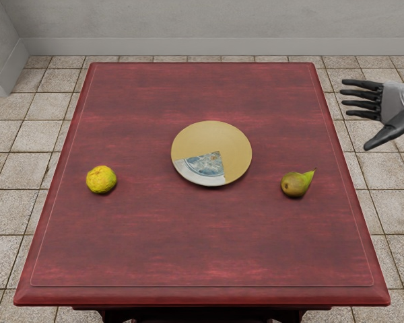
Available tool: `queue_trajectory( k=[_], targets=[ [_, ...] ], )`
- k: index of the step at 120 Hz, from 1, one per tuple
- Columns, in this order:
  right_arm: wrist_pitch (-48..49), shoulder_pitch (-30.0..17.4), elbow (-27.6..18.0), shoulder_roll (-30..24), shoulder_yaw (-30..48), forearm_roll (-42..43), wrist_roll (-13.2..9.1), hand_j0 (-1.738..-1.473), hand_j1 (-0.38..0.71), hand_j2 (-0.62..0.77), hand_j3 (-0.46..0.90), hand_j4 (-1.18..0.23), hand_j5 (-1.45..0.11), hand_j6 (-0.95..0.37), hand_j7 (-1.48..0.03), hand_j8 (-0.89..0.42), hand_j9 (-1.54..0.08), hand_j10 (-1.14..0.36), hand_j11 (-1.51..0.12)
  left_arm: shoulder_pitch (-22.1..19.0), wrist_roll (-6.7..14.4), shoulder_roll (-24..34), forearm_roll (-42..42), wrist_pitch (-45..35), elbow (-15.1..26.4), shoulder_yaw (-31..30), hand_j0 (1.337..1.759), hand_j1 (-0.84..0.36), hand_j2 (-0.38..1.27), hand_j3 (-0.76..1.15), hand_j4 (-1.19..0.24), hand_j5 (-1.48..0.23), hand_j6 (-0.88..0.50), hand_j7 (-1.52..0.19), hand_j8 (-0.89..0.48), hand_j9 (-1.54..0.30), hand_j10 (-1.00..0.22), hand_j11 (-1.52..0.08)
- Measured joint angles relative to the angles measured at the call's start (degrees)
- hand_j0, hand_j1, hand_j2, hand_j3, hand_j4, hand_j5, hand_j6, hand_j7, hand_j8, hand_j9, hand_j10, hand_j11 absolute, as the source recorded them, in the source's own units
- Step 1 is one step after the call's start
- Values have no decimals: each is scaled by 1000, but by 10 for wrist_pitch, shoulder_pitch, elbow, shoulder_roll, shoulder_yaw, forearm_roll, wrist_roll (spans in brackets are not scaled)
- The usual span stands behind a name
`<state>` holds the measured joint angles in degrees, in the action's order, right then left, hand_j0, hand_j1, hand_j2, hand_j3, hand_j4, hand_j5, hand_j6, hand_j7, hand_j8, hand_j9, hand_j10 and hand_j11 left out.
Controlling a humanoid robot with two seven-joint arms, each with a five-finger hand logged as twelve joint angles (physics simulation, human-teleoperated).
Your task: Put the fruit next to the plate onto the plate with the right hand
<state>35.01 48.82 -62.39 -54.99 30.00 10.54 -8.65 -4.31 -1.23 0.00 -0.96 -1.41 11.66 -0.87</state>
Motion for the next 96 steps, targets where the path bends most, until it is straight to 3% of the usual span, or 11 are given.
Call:
queue_trajectory(
  k=[11, 19, 28, 39, 56, 72, 96],
  targets=[
    [0, 5, -13, 5, 10, 9, -22, -1658, -331, -2, 0, -18, -22, -18, -21, -18, -21, -17, -21, 0, 0, 0, 0, 0, 0, 0, 1658, 349, 0, 0, 0, 0, 0, 0, 0, 0, 0, 0],
    [0, 12, -22, 10, 16, 33, -81, -1658, -330, -2, 0, -18, -22, -18, -22, -18, -22, -18, -22, 0, 0, 0, 0, 0, 0, 0, 1658, 349, 0, 0, 0, 0, 0, 0, 0, 0, 0, 0],
    [0, 25, -43, 25, 34, 130, -133, -1658, -327, -2, 0, -21, -25, -21, -25, -21, -25, -20, -25, 0, 0, 0, 0, 0, 0, 0, 1658, 349, 0, 0, 0, 0, 0, 0, 0, 0, 0, 0],
    [0, 31, -77, 48, 77, 253, -157, -1658, -326, -3, 0, -22, -27, -23, -27, -22, -27, -22, -27, 0, 0, 0, 0, 0, 0, 0, 1658, 349, 0, 0, 0, 0, 0, 0, 0, 0, 0, 0],
    [-1, -7, -141, 56, 102, 372, -118, -1658, -329, -3, 0, -21, -24, -22, -23, -21, -24, -20, -24, 0, 0, 0, 0, 0, 0, 0, 1658, 349, 0, 0, 0, 0, 0, 0, 0, 0, 0, 0],
    [-94, -64, -215, 52, 103, 475, -103, -1658, -316, -5, 0, -32, -38, -33, -37, -32, -37, -31, -37, 0, 0, 0, 0, 0, 0, 0, 1658, 349, 0, 0, 0, 0, 0, 0, 0, 0, 0, 0],
    [-198, -133, -246, 78, 95, 539, -69, -1658, -152, -31, 0, -170, -216, -172, -216, -171, -216, -169, -216, 0, 0, 0, 0, 0, 0, 0, 1658, 349, 0, 0, 0, 0, 0, 0, 0, 0, 0, 0]
  ],
)
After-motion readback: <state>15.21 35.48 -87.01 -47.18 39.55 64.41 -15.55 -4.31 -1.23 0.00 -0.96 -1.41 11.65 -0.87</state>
